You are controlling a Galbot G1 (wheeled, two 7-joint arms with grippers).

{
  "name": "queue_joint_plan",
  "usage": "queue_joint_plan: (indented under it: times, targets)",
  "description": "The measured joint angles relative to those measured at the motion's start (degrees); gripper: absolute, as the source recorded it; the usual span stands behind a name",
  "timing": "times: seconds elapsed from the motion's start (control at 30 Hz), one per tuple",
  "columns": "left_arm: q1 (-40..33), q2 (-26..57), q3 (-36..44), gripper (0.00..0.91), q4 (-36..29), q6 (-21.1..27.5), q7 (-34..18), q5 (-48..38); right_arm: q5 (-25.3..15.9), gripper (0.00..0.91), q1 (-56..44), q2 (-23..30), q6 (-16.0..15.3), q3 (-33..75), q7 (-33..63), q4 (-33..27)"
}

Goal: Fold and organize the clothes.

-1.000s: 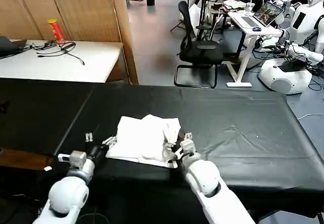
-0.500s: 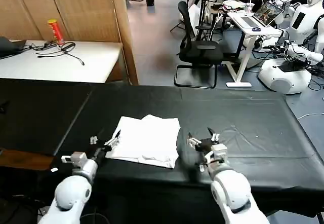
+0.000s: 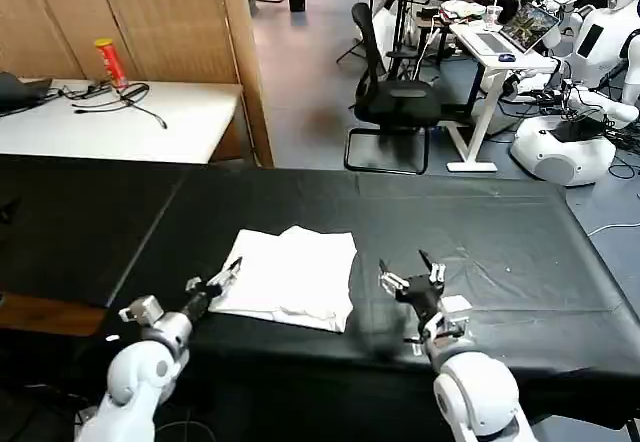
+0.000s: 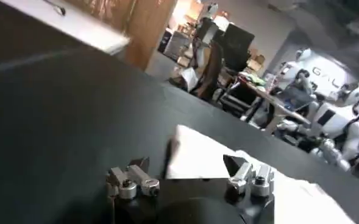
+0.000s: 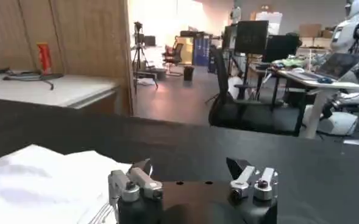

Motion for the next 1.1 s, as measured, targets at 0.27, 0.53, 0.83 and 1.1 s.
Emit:
queue_joint_plan:
  times: [0.27,0.53,0.83,1.1]
  targets:
    - [-2.1,-0.2,0.1,0.0,2.7,1.5,-0.5,-7.7,-0.1,0.878,-1.2,0.2,0.7,1.5,-0.2,0.9]
    - [-2.6,0.0,-0.2,0.0,3.6,1.9,-1.0,-11.0,-0.9,0.878,-1.8,1.0,0.8,1.8,-0.1,1.4]
    - [-1.9,2.3,-0.3,0.0,0.1,2.3,-0.5,1.1,-1.7,0.878,-2.5,1.2,0.9,2.6,0.0,1.6]
    - [-0.4,9.9,-2.7,0.0,-5.2,3.3,-0.1,17.1,-1.7,0.878,-1.8,1.1,0.6,2.2,0.1,1.0]
